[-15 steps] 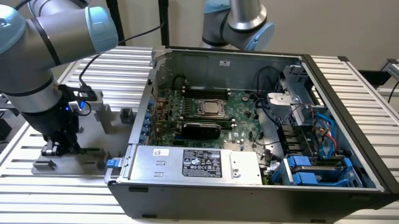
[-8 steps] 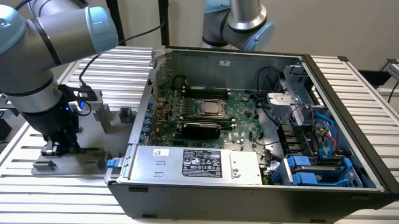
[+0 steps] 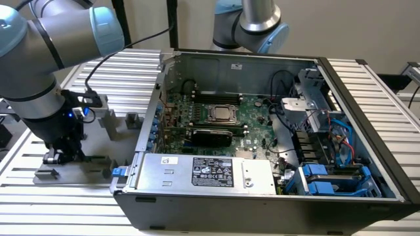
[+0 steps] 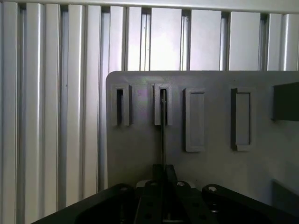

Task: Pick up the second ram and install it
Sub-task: 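Pick up the second ram and move it above second insertion slot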

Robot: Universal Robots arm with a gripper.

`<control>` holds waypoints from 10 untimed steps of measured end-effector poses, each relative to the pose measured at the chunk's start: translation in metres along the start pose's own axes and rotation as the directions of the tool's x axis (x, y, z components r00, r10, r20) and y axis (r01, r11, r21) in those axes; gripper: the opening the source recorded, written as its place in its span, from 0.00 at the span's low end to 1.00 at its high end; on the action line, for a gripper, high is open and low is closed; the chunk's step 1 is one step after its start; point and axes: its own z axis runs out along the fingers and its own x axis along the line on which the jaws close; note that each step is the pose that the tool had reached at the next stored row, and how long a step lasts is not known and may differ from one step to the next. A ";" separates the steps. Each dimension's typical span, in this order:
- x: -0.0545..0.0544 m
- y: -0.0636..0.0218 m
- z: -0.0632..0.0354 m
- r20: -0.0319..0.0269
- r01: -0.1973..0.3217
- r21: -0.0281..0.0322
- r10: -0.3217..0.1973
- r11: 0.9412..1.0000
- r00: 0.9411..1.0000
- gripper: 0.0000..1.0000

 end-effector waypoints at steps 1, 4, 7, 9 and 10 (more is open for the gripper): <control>0.000 0.0000 0.0000 0.000 -0.008 0.000 0.008 1.000 1.000 0.13; 0.000 0.0000 0.0000 0.001 -0.032 0.001 0.032 0.999 0.999 0.13; 0.000 0.0000 0.0000 0.001 -0.034 0.001 0.034 0.999 0.999 0.13; 0.000 0.0000 0.0000 0.001 -0.035 0.001 0.035 0.999 0.999 0.13; 0.000 0.0000 -0.0002 0.001 -0.035 0.001 0.035 0.999 0.999 0.13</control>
